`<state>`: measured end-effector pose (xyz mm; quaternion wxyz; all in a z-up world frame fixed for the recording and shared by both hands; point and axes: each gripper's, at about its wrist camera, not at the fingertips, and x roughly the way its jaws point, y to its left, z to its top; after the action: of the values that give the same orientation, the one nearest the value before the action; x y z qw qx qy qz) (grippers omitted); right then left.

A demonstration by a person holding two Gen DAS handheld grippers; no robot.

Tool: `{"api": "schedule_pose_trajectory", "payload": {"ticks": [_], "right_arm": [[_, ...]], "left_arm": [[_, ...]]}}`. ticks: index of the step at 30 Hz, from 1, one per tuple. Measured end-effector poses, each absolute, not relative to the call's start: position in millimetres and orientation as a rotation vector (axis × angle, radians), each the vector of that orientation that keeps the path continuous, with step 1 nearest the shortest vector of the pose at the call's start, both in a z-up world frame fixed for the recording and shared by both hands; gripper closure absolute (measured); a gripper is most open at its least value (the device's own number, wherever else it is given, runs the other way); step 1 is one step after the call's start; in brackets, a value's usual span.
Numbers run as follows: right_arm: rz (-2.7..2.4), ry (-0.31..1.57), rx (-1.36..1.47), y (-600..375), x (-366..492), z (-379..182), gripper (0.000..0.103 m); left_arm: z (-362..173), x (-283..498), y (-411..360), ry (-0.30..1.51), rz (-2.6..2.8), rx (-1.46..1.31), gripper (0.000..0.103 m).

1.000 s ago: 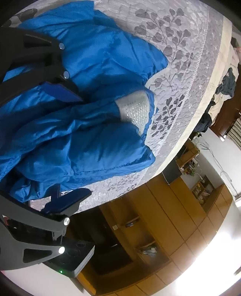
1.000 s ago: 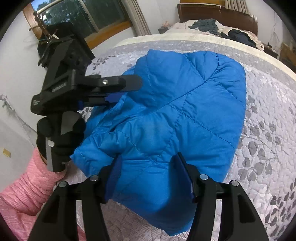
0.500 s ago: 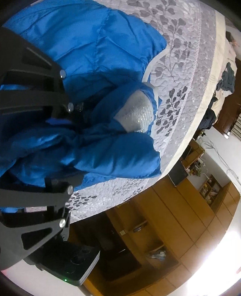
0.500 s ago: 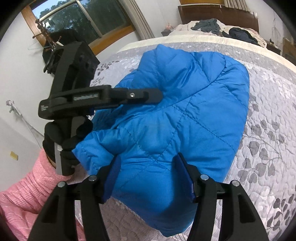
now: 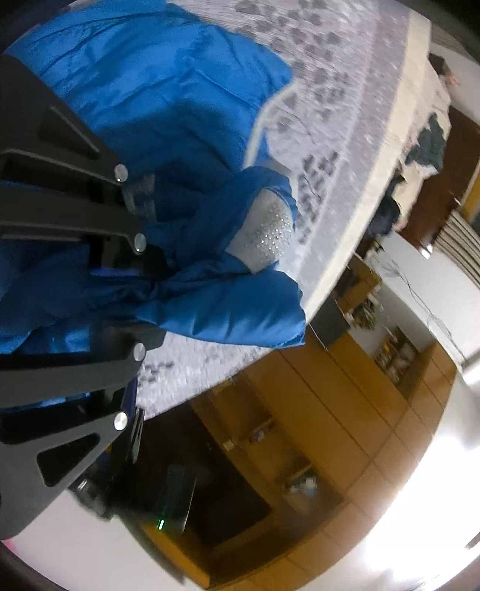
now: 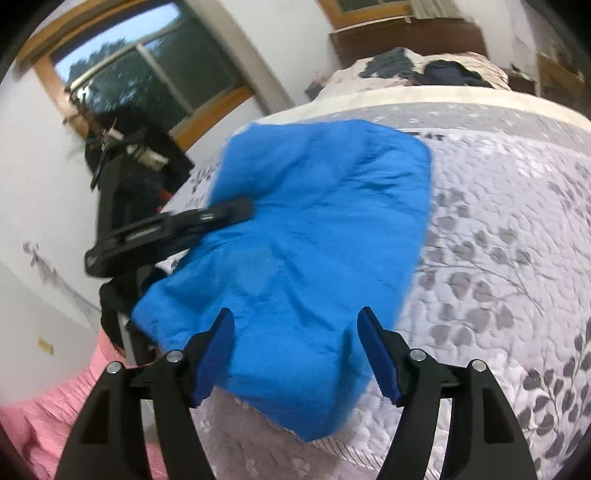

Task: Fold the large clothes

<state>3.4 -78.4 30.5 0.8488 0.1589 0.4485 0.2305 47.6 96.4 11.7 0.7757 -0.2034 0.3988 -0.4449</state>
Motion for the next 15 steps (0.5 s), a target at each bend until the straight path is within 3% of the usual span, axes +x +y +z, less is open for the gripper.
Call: {"api": "schedule_pose_trajectory", "payload": {"ticks": [9, 15], "right_arm": [[0.492, 0.908, 0.381, -96.8, 3.3, 33.7, 0.032], [0.534, 0.896, 0.338, -60.7, 7.8, 46.6, 0.032]], "left_arm": [[70.0, 14.3, 132.5, 0.682, -1.048, -0.445, 0.091], [65.2, 20.2, 182.0, 0.678, -1.003, -0.518, 0.091]]}}
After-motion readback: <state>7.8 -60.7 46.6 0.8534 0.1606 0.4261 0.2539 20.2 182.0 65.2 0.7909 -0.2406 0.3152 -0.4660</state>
